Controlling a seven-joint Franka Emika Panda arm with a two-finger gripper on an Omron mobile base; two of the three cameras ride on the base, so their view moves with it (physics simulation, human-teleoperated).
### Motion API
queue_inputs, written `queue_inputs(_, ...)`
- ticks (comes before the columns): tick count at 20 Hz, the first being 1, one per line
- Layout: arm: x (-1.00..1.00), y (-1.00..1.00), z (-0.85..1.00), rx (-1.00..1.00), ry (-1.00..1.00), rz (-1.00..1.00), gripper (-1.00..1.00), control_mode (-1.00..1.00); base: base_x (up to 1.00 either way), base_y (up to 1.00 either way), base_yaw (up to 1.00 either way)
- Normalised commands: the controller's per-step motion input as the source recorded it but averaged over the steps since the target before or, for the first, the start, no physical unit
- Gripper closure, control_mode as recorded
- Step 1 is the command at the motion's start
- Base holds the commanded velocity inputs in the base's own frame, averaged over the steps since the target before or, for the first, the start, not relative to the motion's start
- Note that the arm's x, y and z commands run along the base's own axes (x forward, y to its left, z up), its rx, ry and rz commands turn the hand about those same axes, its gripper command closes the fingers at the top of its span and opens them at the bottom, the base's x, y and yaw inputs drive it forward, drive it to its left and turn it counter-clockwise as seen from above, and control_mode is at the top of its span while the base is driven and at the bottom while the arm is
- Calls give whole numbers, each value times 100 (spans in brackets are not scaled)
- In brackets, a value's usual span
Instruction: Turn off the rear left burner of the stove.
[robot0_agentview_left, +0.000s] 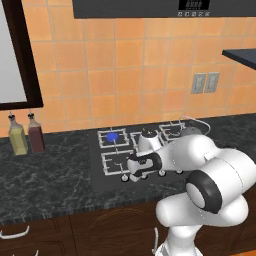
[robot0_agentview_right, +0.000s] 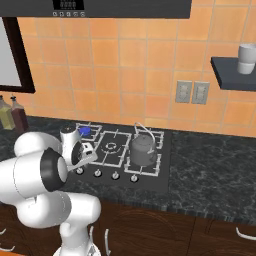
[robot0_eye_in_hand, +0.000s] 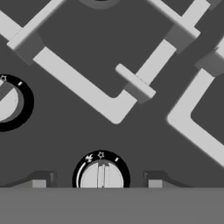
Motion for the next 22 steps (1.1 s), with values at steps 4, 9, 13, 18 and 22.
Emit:
queue_inputs(4, 0, 0, 0, 0, 0, 0, 100, -100, 0, 0, 0)
queue_inputs(9, 0, 0, 0, 0, 0, -3, 100, -100, 0, 0, 0)
queue_inputs(13, 0, 0, 0, 4, 0, -29, 100, -100, 0, 0, 0)
queue_inputs(18, 0, -2, 0, 15, -2, -60, 100, -100, 0, 0, 0)
queue_inputs(22, -5, -11, 0, 25, -9, -73, 100, -100, 0, 0, 0)
